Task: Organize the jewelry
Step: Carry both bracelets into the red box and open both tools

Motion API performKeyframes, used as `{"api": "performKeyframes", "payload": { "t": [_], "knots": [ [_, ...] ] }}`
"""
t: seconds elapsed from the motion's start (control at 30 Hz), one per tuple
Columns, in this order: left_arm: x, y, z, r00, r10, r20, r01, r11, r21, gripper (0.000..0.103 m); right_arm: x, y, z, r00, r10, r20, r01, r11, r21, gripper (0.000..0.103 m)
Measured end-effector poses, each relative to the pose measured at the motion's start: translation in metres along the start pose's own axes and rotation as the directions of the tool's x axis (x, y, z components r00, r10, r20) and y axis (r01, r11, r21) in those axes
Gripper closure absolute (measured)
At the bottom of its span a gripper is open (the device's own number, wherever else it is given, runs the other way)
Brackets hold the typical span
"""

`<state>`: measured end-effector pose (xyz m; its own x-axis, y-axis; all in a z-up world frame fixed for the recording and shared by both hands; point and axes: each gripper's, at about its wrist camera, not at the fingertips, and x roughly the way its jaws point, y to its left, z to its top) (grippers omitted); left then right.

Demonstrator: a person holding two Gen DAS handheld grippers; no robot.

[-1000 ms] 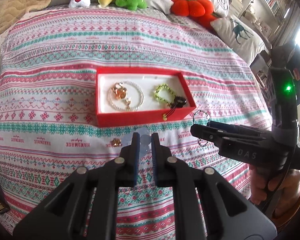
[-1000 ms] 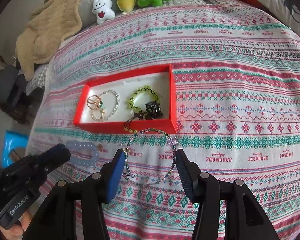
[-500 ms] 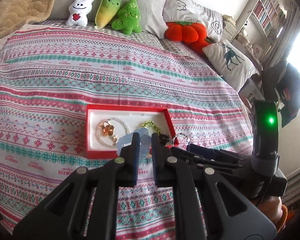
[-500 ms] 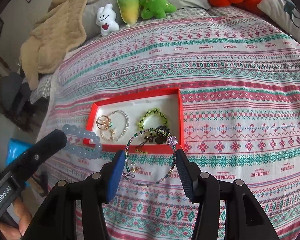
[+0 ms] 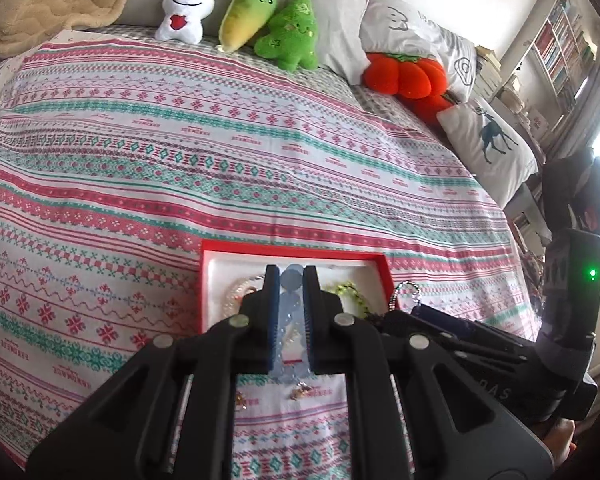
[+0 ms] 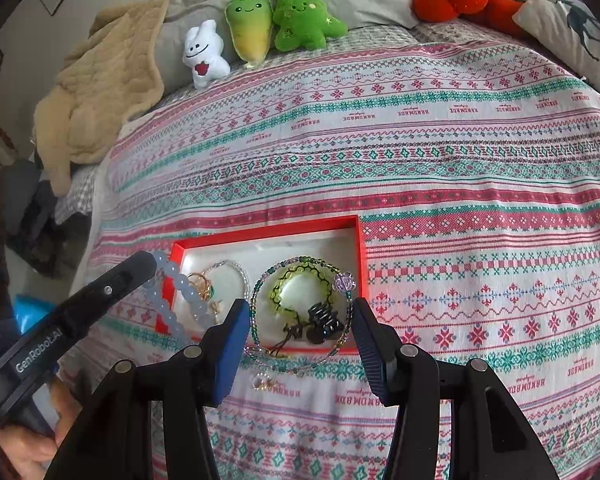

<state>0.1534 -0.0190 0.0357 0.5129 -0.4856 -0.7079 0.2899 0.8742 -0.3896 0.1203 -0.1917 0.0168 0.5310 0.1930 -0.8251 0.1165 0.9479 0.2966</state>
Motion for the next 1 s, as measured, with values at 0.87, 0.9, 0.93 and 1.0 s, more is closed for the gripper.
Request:
{"api": "performKeyframes", "payload": {
  "t": [0.87,0.9,0.93,1.0],
  "knots": [
    [0.009,0.007,0.003,0.988,0.147,0.039,-0.149,0.988,0.045,0.062,0.010,0.013,0.006,1.000,-0.015,0.027,0.017,0.997,-0.071,0.036],
    [0.007,0.007,0.002,0.987,0.155,0.038,-0.156,0.987,0.049,0.058,0.009,0.014,0.006,1.000,-0.012,0.026,0.014,0.997,-0.078,0.036],
    [0.003,0.007,0.001,0.986,0.164,0.038,-0.166,0.985,0.052,0.053,0.007,0.015,0.005,1.000,-0.010,0.026,0.012,0.996,-0.084,0.035],
    [-0.003,0.006,-0.001,0.983,0.178,0.039,-0.180,0.982,0.059,0.046,0.003,0.016,0.003,1.000,-0.006,0.023,0.008,0.996,-0.093,0.035]
  ]
}}
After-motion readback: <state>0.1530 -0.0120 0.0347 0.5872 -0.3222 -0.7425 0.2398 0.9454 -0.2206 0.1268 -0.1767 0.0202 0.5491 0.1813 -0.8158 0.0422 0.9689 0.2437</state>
